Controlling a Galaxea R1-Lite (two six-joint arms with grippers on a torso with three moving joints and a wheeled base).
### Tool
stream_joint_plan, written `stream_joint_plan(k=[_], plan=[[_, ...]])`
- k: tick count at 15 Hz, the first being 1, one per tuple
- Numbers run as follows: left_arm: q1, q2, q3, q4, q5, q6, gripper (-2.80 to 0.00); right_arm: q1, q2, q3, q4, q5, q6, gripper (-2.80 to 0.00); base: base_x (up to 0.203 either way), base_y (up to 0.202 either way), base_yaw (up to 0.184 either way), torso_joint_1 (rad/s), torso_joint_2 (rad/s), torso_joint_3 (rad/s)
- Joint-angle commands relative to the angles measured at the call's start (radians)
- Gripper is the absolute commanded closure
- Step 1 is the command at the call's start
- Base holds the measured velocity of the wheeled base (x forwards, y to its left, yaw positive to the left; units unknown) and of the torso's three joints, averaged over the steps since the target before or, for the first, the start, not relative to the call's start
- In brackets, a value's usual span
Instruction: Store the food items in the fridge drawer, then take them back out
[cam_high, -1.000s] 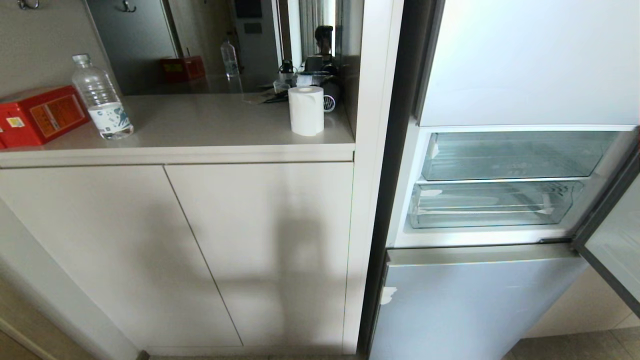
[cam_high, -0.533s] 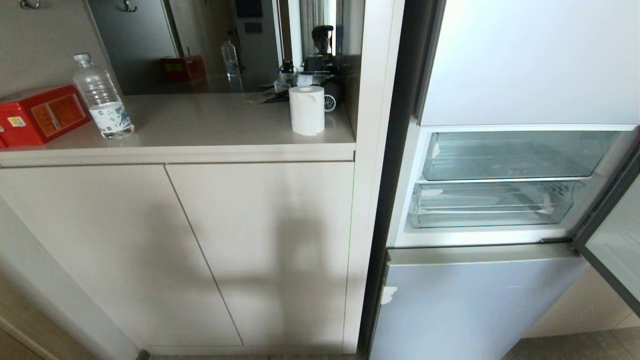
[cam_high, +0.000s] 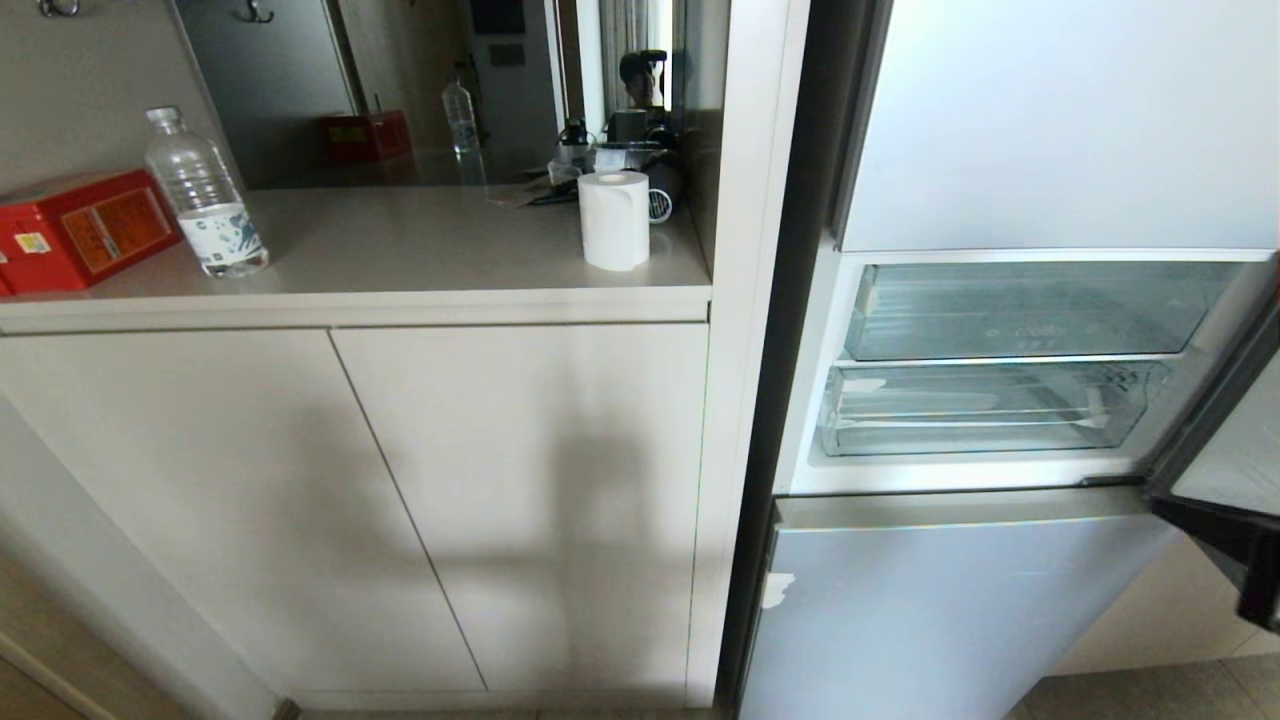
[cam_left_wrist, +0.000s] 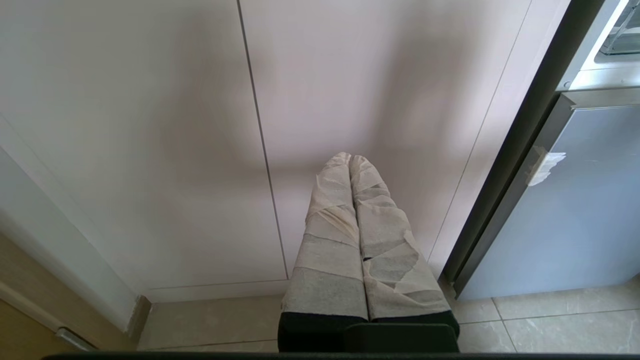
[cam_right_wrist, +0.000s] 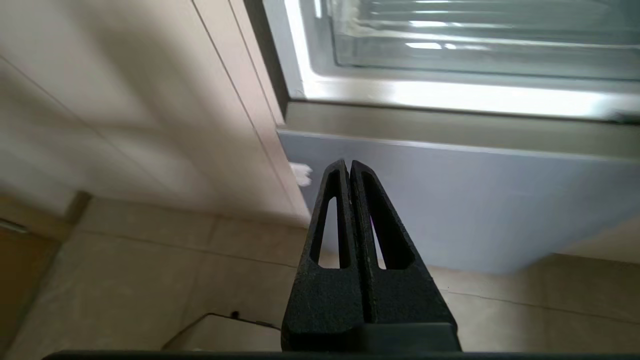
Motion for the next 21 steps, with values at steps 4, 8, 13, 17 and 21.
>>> stream_joint_plan(k=[4, 8, 13, 17, 21], plan=[[0.000, 0.002, 0.000, 0.000, 0.000, 0.000, 0.00, 0.043, 0.567, -0.067, -0.403, 0.042, 0.038, 0.00, 0.000, 0.000, 0.000, 0.000, 0.00, 0.000], [0.000, 0.002, 0.000, 0.000, 0.000, 0.000, 0.00, 0.082, 0.780, -0.108, -0.569, 0.001, 0.053, 0.00, 0.000, 0.000, 0.000, 0.000, 0.00, 0.000], [0.000, 0.002, 0.000, 0.000, 0.000, 0.000, 0.00, 0.137, 0.917, -0.184, -0.655, -0.079, 0.048, -2.80, 0.000, 0.000, 0.000, 0.000, 0.00, 0.000], [0.000, 0.002, 0.000, 0.000, 0.000, 0.000, 0.00, 0.136, 1.057, -0.224, -0.847, -0.081, 0.039, -2.80, 0.000, 0.000, 0.000, 0.000, 0.00, 0.000], [0.000, 0.002, 0.000, 0.000, 0.000, 0.000, 0.00, 0.138, 1.143, -0.281, -0.999, -0.101, 0.030, -2.80, 0.000, 0.000, 0.000, 0.000, 0.00, 0.000]])
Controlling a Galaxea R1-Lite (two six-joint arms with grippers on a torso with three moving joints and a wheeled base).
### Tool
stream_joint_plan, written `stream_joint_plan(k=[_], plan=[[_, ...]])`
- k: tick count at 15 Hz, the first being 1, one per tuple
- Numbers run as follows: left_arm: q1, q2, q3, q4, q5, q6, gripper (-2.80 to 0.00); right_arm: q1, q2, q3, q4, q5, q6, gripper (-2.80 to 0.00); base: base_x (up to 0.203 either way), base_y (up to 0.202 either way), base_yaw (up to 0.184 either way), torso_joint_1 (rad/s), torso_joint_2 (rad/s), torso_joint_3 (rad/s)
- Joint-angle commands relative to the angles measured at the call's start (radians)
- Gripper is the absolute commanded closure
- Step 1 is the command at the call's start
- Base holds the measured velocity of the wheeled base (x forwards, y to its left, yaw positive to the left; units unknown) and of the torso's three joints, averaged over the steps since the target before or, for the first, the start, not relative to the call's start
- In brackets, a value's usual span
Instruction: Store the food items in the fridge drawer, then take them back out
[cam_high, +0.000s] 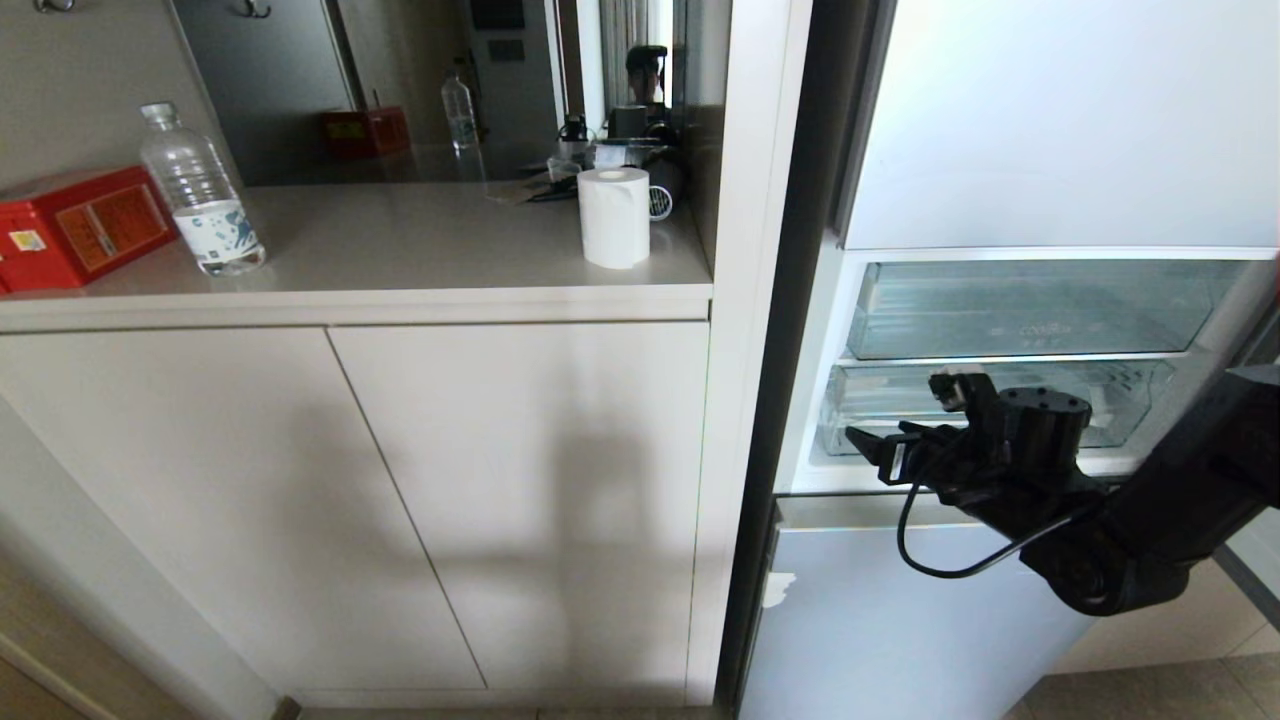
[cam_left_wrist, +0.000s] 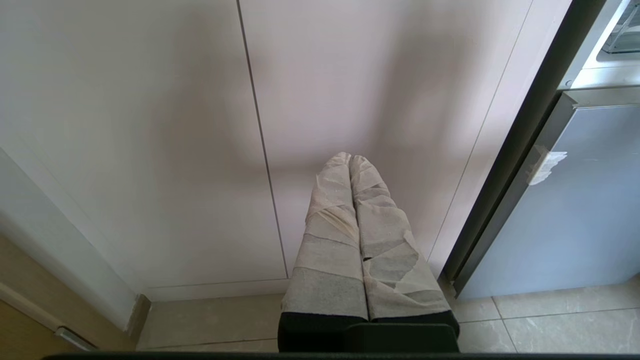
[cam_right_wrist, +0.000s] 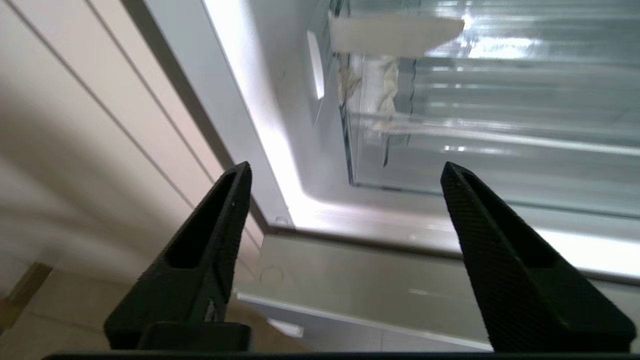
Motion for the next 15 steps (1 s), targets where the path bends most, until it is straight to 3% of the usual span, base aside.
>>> stream_joint_plan(k=[1, 5, 15], plan=[[0.000, 0.002, 0.000, 0.000, 0.001, 0.000, 0.00, 0.001, 0.062, -0.043, -0.028, -0.002, 0.002, -2.80, 0.000, 0.000, 0.000, 0.000, 0.00, 0.000], [0.000, 0.002, 0.000, 0.000, 0.001, 0.000, 0.00, 0.004, 0.130, -0.142, -0.039, -0.048, -0.003, -2.80, 0.000, 0.000, 0.000, 0.000, 0.00, 0.000], [0.000, 0.002, 0.000, 0.000, 0.001, 0.000, 0.00, 0.002, 0.208, -0.287, -0.028, -0.064, 0.003, -2.80, 0.000, 0.000, 0.000, 0.000, 0.00, 0.000]])
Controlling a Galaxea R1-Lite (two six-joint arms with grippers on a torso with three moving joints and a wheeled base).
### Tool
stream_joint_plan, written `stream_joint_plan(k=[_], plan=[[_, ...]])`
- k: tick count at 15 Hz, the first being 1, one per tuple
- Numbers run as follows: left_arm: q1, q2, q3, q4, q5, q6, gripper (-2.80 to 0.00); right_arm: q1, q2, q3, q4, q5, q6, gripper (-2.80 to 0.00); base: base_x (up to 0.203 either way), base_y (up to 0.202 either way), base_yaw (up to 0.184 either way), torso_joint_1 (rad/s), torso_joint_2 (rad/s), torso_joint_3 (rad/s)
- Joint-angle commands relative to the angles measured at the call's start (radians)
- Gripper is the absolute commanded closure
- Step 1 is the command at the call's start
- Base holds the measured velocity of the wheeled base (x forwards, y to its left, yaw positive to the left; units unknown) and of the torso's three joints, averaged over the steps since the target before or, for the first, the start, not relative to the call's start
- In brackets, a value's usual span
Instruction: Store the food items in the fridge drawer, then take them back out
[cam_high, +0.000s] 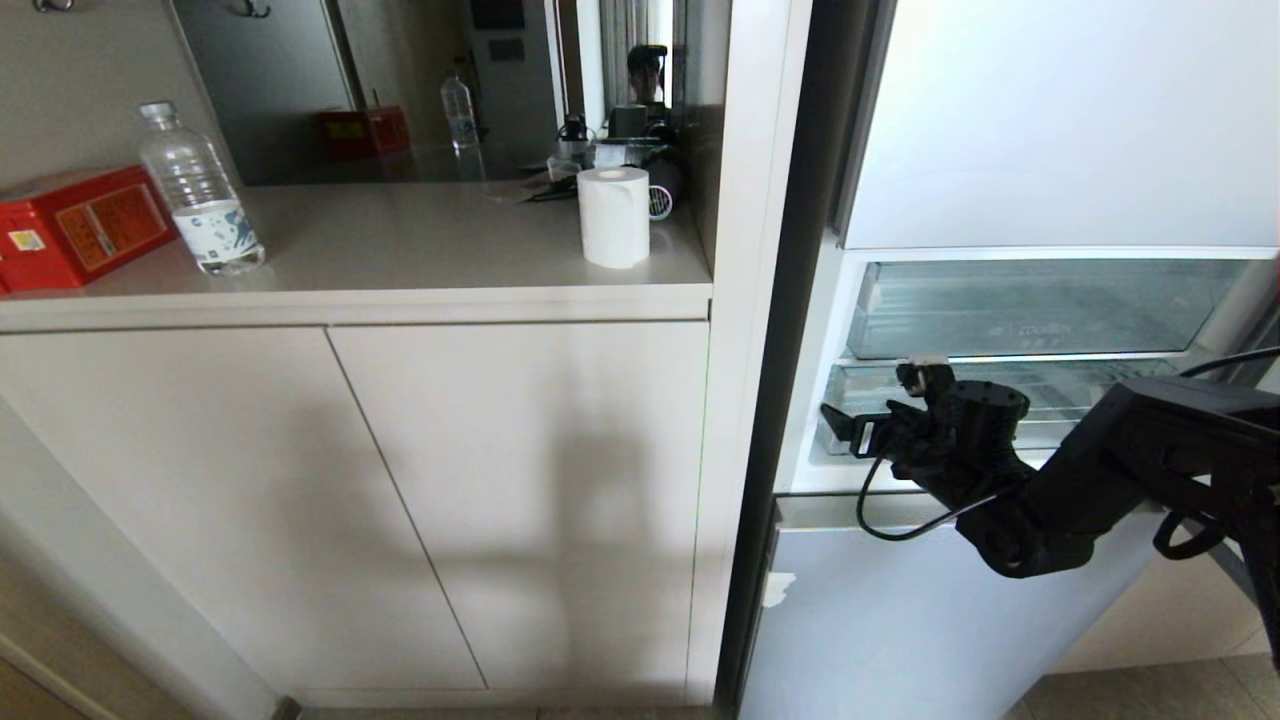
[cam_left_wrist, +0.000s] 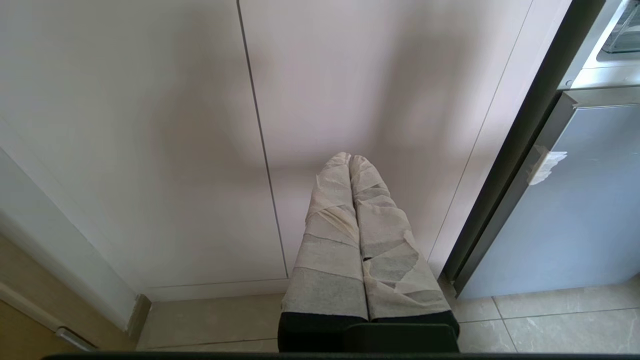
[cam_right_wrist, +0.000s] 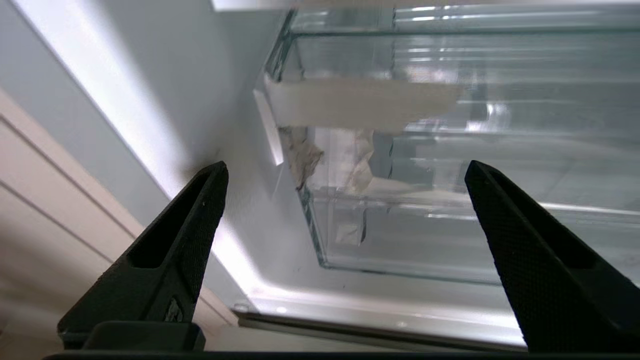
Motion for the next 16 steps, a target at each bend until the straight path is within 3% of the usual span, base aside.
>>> stream_joint_plan(k=[1, 9, 10, 16], plan=[[0.000, 0.002, 0.000, 0.000, 0.000, 0.000, 0.00, 0.001, 0.016, -0.036, 0.000, -0.012, 0.001, -2.80, 0.000, 0.000, 0.000, 0.000, 0.00, 0.000], [0.000, 0.002, 0.000, 0.000, 0.000, 0.000, 0.00, 0.000, 0.036, -0.081, 0.022, -0.022, 0.004, -2.80, 0.000, 0.000, 0.000, 0.000, 0.00, 0.000], [0.000, 0.002, 0.000, 0.000, 0.000, 0.000, 0.00, 0.000, 0.036, -0.082, 0.022, -0.022, 0.004, 0.00, 0.000, 0.000, 0.000, 0.000, 0.00, 0.000], [0.000, 0.002, 0.000, 0.000, 0.000, 0.000, 0.00, 0.026, 0.037, -0.083, 0.027, -0.021, 0.004, 0.00, 0.000, 0.000, 0.000, 0.000, 0.00, 0.000]])
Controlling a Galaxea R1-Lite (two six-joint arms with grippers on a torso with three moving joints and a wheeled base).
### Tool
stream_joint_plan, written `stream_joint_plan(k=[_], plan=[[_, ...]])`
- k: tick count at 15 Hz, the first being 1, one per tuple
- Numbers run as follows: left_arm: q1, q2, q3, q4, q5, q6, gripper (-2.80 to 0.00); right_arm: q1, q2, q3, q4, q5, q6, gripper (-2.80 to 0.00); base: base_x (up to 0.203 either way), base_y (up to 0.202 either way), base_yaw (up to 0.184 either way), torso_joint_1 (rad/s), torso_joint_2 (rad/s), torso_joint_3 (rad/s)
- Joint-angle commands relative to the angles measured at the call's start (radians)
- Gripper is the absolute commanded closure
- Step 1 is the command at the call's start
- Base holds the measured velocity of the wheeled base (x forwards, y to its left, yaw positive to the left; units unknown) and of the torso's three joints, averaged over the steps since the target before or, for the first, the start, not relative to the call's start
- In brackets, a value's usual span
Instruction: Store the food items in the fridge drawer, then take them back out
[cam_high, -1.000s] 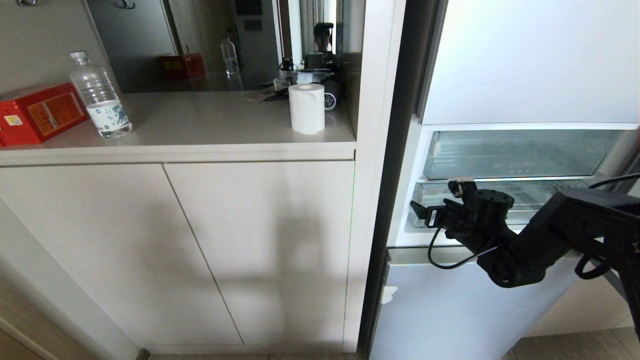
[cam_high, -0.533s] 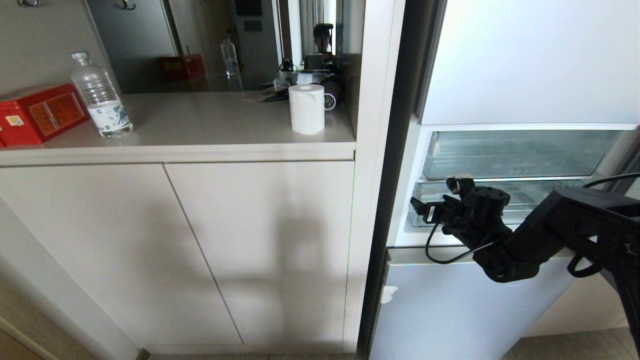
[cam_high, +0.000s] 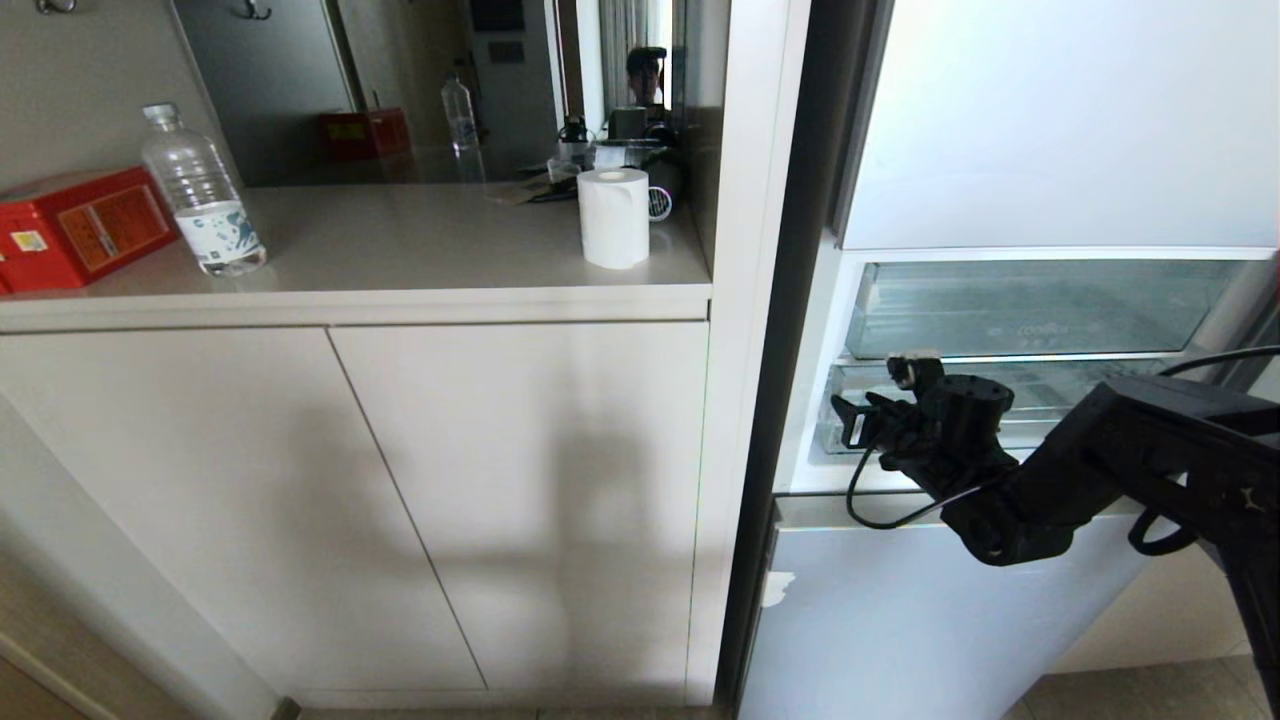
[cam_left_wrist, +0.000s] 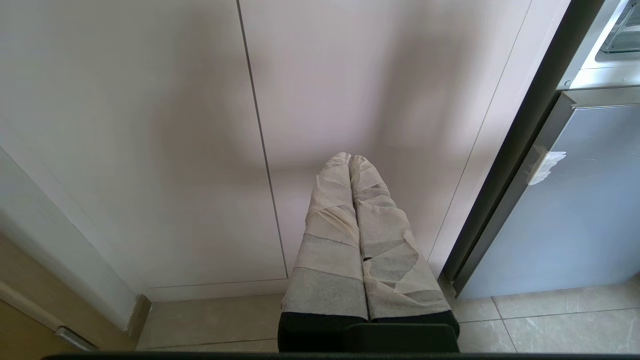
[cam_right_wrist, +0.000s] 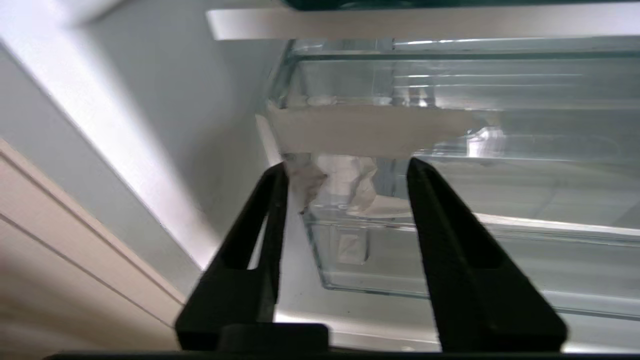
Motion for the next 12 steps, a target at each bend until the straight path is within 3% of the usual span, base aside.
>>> stream_joint_plan(k=[1, 7, 12], plan=[[0.000, 0.002, 0.000, 0.000, 0.000, 0.000, 0.00, 0.023, -0.001, -0.009, 0.007, -0.001, 0.001, 0.00, 0.000, 0.000, 0.000, 0.000, 0.00, 0.000], [0.000, 0.002, 0.000, 0.000, 0.000, 0.000, 0.00, 0.046, 0.005, -0.032, 0.031, -0.024, 0.002, 0.00, 0.000, 0.000, 0.000, 0.000, 0.00, 0.000], [0.000, 0.002, 0.000, 0.000, 0.000, 0.000, 0.00, 0.046, -0.059, 0.096, 0.007, -0.023, 0.008, 0.00, 0.000, 0.000, 0.000, 0.000, 0.00, 0.000]])
